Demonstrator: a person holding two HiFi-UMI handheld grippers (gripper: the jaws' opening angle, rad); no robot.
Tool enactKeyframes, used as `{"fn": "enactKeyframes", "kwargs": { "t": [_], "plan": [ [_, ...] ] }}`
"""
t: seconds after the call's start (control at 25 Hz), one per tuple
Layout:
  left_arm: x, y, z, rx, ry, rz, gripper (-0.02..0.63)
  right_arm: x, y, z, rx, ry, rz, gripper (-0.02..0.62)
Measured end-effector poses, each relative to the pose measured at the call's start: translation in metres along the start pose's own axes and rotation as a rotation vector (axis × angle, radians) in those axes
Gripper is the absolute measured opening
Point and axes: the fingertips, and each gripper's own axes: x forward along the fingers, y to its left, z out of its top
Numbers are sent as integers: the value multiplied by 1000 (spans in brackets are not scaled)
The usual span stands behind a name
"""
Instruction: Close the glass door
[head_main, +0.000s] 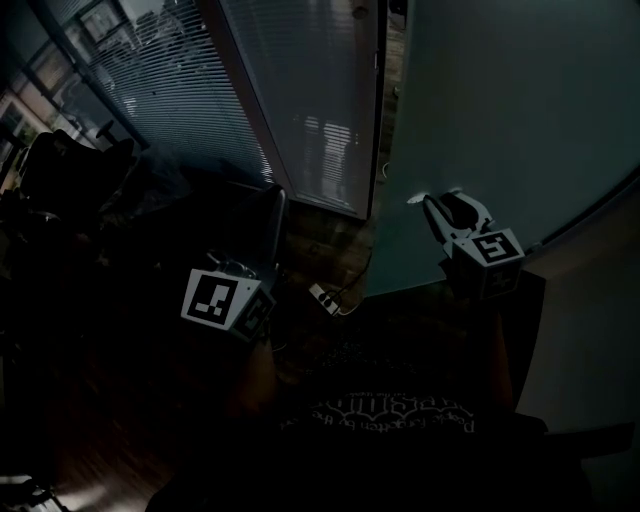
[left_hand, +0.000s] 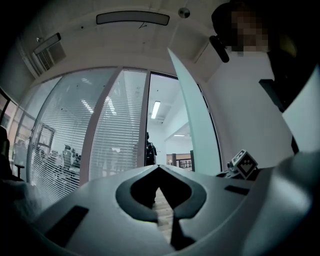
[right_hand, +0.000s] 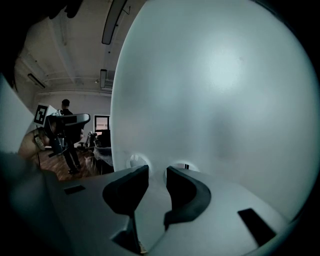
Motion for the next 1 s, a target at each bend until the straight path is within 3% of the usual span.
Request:
{"fn": "enactKeyframes", "kwargs": {
  "t": [0.48,0.84,1.0],
  "plan": [
    [78,19,13,-3,-52,-190,2,3,-9,4,41,-3,-71,114],
    [137,70,18,8,-66,-270,2,63,-30,21,56,-19,-123,114],
    [148,94,16,2,-58,-264,2,85,-38,29,55,-21,-134,114]
  ]
}}
